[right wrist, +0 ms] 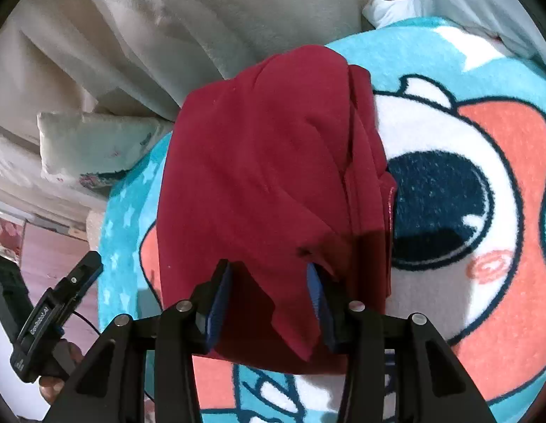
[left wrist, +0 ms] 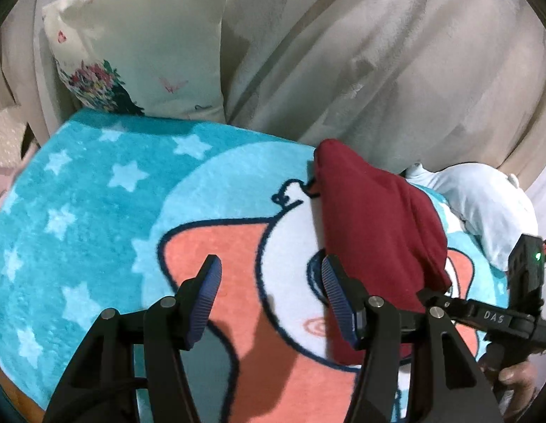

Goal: Fold small clothes
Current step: 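Release the sweater and lift both grippers away from the bundle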

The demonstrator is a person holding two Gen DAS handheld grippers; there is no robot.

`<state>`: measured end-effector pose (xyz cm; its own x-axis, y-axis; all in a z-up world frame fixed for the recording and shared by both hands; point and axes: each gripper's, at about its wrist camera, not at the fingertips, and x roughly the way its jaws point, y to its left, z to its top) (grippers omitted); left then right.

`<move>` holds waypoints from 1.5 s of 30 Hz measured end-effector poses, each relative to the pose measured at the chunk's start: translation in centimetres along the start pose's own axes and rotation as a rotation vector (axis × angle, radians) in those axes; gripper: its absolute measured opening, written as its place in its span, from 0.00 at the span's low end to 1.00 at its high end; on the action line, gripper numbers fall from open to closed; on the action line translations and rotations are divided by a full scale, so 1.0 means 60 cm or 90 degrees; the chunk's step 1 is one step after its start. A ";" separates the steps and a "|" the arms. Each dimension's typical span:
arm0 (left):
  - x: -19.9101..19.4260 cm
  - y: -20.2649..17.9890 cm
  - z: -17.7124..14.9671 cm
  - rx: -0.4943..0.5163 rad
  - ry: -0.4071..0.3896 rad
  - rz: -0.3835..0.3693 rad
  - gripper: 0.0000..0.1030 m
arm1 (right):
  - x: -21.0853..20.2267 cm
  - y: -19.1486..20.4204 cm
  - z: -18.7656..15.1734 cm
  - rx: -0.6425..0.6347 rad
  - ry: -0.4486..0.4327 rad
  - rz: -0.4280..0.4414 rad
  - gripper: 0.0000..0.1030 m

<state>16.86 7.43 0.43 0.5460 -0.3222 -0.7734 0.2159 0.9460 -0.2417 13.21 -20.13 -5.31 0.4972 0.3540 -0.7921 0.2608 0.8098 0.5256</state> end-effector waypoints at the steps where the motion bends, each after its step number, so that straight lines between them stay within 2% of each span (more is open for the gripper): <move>1: -0.006 -0.004 -0.003 0.005 -0.003 0.004 0.57 | -0.001 0.003 -0.001 -0.005 0.000 -0.002 0.48; 4: -0.026 -0.016 -0.012 0.021 -0.019 0.020 0.57 | 0.005 0.012 0.006 -0.007 -0.003 0.004 0.48; 7: -0.050 -0.037 -0.025 0.028 -0.035 0.047 0.64 | 0.000 -0.001 0.006 -0.013 -0.003 0.020 0.48; 9: -0.066 -0.054 -0.038 0.019 -0.036 0.057 0.64 | -0.007 -0.001 0.003 -0.024 0.001 0.035 0.48; 12: -0.089 -0.086 -0.056 0.021 -0.042 0.073 0.67 | -0.051 -0.003 -0.005 -0.047 -0.016 0.064 0.50; 14: -0.103 -0.111 -0.066 0.024 -0.052 0.085 0.71 | -0.079 -0.002 -0.010 -0.070 -0.034 0.065 0.54; 21: -0.152 -0.189 -0.087 0.039 -0.119 0.121 0.84 | -0.154 -0.025 -0.029 -0.111 -0.072 0.048 0.56; 25: -0.175 -0.221 -0.096 0.041 -0.167 0.146 0.90 | -0.178 -0.033 -0.043 -0.147 -0.088 0.005 0.56; 30: -0.191 -0.247 -0.105 0.059 -0.198 0.177 0.94 | -0.193 -0.043 -0.059 -0.187 -0.097 -0.024 0.57; 36: -0.185 -0.265 -0.114 0.092 -0.175 0.190 0.95 | -0.188 -0.036 -0.074 -0.216 -0.089 -0.035 0.58; 41: -0.168 -0.252 -0.119 0.075 -0.121 0.181 0.95 | -0.178 -0.034 -0.079 -0.219 -0.080 -0.048 0.58; 45: -0.152 -0.238 -0.125 0.052 -0.076 0.152 0.95 | -0.166 -0.034 -0.081 -0.219 -0.066 -0.059 0.58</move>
<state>2.73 -2.87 6.57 0.6798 -0.0966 -0.7270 0.1309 0.9914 -0.0093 3.69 -23.03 0.02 0.5702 0.2362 -0.7868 0.0245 0.9524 0.3038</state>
